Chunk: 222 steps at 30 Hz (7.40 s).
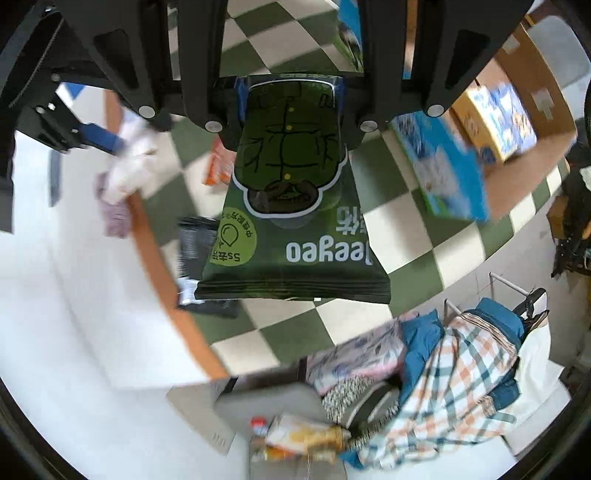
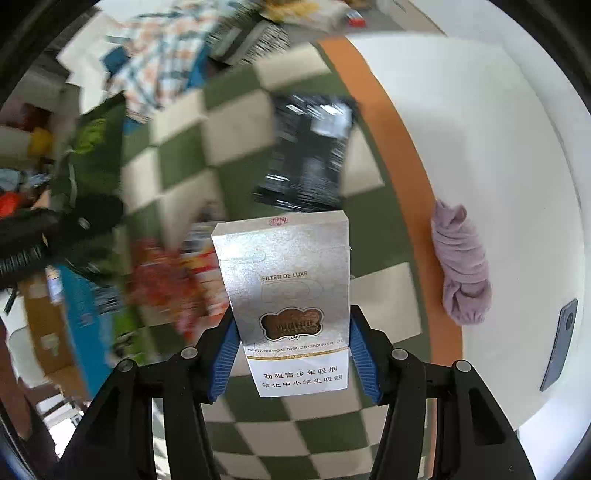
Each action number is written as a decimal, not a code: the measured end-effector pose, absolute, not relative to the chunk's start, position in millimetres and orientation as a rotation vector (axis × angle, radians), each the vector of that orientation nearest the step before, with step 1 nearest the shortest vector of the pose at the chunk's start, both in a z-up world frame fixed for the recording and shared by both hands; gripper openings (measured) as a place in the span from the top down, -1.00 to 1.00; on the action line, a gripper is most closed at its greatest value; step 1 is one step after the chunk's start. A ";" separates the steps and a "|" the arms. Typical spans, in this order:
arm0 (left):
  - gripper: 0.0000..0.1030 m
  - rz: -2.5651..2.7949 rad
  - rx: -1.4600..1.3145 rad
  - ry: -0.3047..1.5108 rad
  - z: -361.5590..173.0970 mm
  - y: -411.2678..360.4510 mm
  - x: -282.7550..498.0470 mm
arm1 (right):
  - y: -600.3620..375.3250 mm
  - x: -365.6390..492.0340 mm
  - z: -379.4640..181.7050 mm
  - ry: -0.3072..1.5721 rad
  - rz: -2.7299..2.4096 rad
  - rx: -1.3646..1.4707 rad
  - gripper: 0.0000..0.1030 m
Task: Organize soft objects
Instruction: 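Carry both items into the box beside the packs and release them, then move both grippers back toward the remaining items on the table, then grasp the lilac towel with right gripper while left grasps red chip bag, then lift the lilac towel with right gripper while left holds red chip bag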
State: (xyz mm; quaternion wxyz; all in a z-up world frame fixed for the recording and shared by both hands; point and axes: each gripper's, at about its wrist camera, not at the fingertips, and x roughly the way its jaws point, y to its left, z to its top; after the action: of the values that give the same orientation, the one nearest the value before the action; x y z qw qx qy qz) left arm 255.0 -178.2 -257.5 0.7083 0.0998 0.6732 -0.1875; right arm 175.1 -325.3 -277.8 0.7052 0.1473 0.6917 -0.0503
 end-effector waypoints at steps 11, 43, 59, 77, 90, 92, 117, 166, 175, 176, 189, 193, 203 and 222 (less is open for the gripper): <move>0.40 -0.309 0.017 1.389 -190.0 -54.8 195.0 | -211.5 161.2 -189.9 1.428 0.109 0.281 -0.13; 0.38 0.108 0.075 1.611 -314.2 184.9 291.9 | 9.1 286.6 -304.7 1.558 0.070 0.095 -0.14; -0.29 0.111 -0.027 1.576 -292.6 201.8 293.5 | 8.1 294.6 -310.8 1.549 0.042 0.108 -0.54; -0.97 0.109 -0.120 1.405 -248.4 192.5 211.4 | 11.9 219.7 -264.5 1.485 0.092 0.021 -1.00; -0.97 0.079 -0.099 1.250 -174.6 172.3 135.4 | -3.5 149.5 -203.0 1.373 0.137 0.016 -1.00; -0.97 0.070 -0.093 1.230 -164.0 168.6 124.8 | -5.7 137.6 -189.8 1.356 0.151 0.019 -1.00; -0.97 -0.137 0.247 1.160 -113.9 -8.8 131.7 | -149.0 78.4 -140.7 1.263 0.037 0.322 -1.00; -0.20 -0.524 0.766 1.684 -393.3 -215.7 269.8 | -471.6 172.7 -382.2 1.681 -0.266 0.389 -0.02; -0.10 -0.545 0.815 1.617 -393.8 -241.5 244.2 | -467.4 182.7 -385.5 1.686 -0.314 0.363 0.18; -0.05 -0.548 0.812 1.607 -392.5 -242.8 240.4 | -465.5 182.1 -383.5 1.686 -0.324 0.340 0.21; 0.24 -0.575 0.603 1.533 -337.5 -246.9 185.7 | -423.1 144.9 -337.1 1.586 -0.269 0.378 0.33; 0.20 -0.616 0.634 1.539 -335.1 -248.3 180.6 | -400.6 135.5 -326.2 1.585 -0.242 0.333 0.33; 0.01 -0.661 1.014 1.508 -370.4 -302.5 177.3 | -403.6 128.3 -356.9 1.607 -0.239 0.356 0.33; 0.06 -0.791 0.790 1.695 -361.5 -307.4 161.4 | -438.1 129.2 -377.7 1.638 -0.204 0.406 0.33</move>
State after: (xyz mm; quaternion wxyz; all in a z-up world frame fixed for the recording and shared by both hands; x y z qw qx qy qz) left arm 161.4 -307.4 -361.5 0.5274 0.3307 0.7092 -0.3310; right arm 129.2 -438.1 -377.7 0.6599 0.1793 0.7241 -0.0903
